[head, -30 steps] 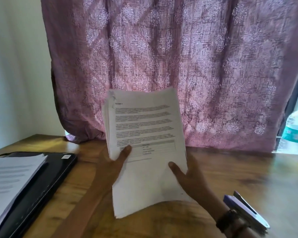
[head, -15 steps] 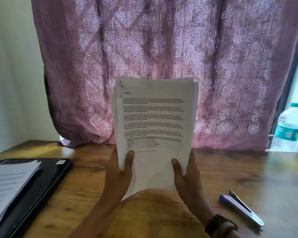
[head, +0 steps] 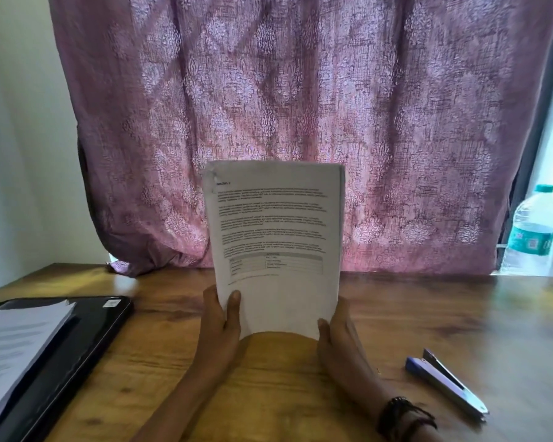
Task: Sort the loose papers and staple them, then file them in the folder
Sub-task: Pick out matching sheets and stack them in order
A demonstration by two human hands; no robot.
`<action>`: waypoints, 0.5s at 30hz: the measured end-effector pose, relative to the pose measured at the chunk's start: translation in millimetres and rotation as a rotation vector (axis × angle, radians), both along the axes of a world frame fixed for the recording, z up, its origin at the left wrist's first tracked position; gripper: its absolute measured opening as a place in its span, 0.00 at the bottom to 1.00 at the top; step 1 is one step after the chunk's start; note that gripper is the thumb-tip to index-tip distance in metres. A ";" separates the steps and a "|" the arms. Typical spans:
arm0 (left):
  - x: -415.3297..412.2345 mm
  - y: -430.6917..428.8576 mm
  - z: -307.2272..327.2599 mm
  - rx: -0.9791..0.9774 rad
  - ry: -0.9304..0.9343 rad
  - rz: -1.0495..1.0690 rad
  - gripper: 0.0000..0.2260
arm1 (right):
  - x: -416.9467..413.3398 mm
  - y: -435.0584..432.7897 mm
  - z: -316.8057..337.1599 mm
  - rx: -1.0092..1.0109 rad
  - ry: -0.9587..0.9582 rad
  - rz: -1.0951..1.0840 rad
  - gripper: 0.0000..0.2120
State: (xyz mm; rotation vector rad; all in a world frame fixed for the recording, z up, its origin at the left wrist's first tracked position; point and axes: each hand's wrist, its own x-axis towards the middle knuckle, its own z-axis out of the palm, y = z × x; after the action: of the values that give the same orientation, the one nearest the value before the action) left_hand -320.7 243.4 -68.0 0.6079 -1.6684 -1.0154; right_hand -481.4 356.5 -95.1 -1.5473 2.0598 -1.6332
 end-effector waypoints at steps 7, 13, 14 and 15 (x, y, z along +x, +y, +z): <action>0.0 8.5 7.8 -0.015 0.014 0.000 0.11 | 0.4 3.3 7.3 0.010 0.010 -0.019 0.22; 1.4 -0.4 0.7 0.098 -0.026 -0.097 0.14 | -5.9 0.7 0.7 0.111 0.013 -0.013 0.22; 1.8 -2.2 1.0 0.120 -0.036 -0.099 0.14 | -6.0 0.1 1.3 0.106 0.005 -0.020 0.22; 2.5 -2.9 2.4 0.145 -0.031 -0.099 0.13 | -7.1 -0.2 2.3 0.095 -0.019 -0.030 0.21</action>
State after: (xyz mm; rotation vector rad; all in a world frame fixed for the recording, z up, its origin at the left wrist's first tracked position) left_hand -318.2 240.5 -65.6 0.6437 -1.6754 -1.2112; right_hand -488.5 356.3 -92.8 -1.4726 2.1269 -1.5296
